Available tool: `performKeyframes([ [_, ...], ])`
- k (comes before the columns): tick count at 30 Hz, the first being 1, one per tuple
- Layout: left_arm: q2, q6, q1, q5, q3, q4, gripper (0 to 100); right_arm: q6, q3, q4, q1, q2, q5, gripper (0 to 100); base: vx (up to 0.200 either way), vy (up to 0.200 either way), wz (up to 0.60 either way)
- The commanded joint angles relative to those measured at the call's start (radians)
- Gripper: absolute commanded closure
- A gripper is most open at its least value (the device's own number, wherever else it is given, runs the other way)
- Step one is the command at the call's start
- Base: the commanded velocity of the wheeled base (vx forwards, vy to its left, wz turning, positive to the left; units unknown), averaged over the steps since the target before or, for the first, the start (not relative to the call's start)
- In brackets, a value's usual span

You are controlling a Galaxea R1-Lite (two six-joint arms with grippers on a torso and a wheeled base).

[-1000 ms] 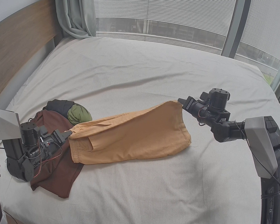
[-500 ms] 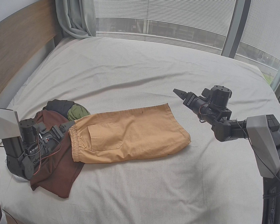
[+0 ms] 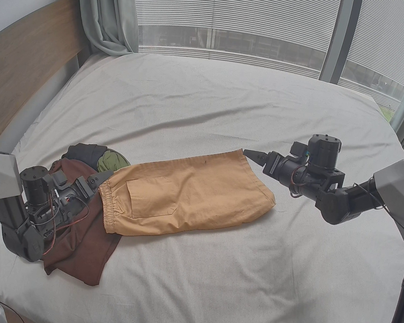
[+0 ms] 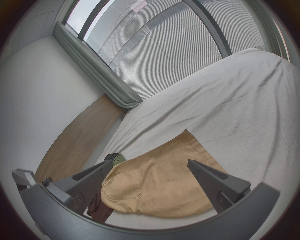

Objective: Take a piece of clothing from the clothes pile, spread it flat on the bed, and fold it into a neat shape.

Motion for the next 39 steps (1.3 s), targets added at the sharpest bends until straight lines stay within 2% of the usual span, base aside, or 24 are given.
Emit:
performKeyframes([
  [1,-0.173,0.043,-0.033,-0.058,0.074,-0.001,0,-0.032,0.243,-0.175,0.031,-0.126,0.015,0,0.0,0.0,0.0],
  [4,-0.201,0.066,-0.032,-0.083,0.074,0.002,0,-0.031,0.301,-0.238,0.022,-0.128,0.019,0,0.0,0.0,0.0],
  [12,-0.21,0.118,-0.022,-0.094,0.044,0.002,0,0.02,0.355,-0.263,-0.009,-0.125,0.064,0,0.0,0.0,0.0],
  [13,-0.212,0.212,-0.016,-0.095,0.057,0.002,0,0.054,0.39,-0.321,-0.034,-0.123,0.085,0,0.0,0.0,0.0],
  [14,-0.212,0.212,-0.016,-0.095,0.057,0.002,0,0.054,0.39,-0.321,-0.034,-0.123,0.085,0,0.0,0.0,0.0],
  [15,-0.205,0.271,-0.002,-0.094,0.071,0.002,0,0.066,0.422,-0.375,-0.047,-0.118,0.099,0,0.0,0.0,0.0],
  [19,-0.201,0.342,0.001,-0.092,0.071,0.002,0,0.064,0.462,-0.438,-0.047,-0.083,0.101,0,0.0,0.0,0.0],
  [29,-0.127,0.486,0.002,-0.083,0.073,0.002,0,0.068,0.433,-0.433,-0.046,-0.016,0.098,0,0.0,0.0,0.0],
  [39,-0.124,0.5,0.004,-0.083,0.068,0.002,0,0.1,0.384,-0.431,-0.041,0.104,0.092,0,0.0,0.0,0.0],
])
